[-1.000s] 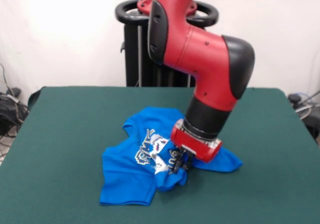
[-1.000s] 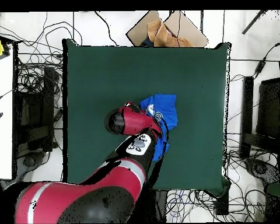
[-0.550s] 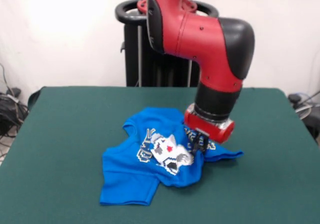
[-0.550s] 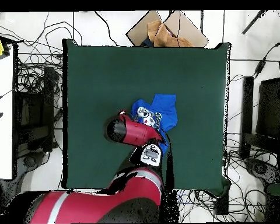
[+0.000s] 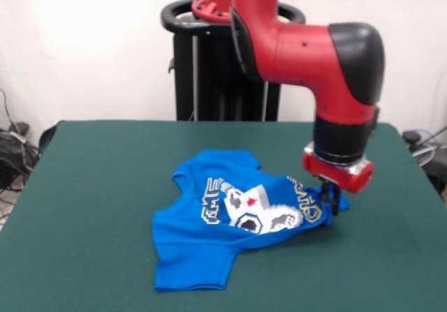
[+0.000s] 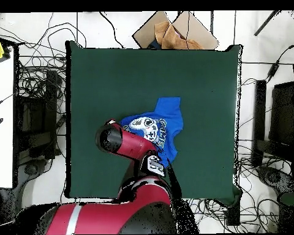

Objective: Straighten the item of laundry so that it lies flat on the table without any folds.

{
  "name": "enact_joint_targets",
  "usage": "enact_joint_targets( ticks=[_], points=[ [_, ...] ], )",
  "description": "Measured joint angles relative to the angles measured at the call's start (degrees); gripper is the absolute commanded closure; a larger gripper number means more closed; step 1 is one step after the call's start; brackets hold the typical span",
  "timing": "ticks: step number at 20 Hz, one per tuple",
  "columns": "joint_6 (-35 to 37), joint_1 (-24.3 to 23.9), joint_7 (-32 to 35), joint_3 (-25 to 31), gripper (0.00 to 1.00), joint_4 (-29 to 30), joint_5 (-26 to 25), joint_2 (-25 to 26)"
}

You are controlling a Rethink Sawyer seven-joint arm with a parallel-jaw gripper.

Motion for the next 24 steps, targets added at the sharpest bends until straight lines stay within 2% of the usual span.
enact_joint_targets(
  ticks=[8,13,14,20,24],
  points=[
    [-1.9,5.4,1.4,1.8,1.0,0.0,10.2,0.2],
    [-0.8,11.8,4.0,-0.1,1.0,-0.7,16.4,0.1],
    [0.7,14.9,5.5,-1.5,1.0,-1.8,18.3,0.2],
    [5.8,20.8,9.3,-5.4,1.0,-6.3,20.8,2.1],
    [10.9,24.0,13.4,-9.6,1.0,-12.0,21.6,5.7]
  ],
)
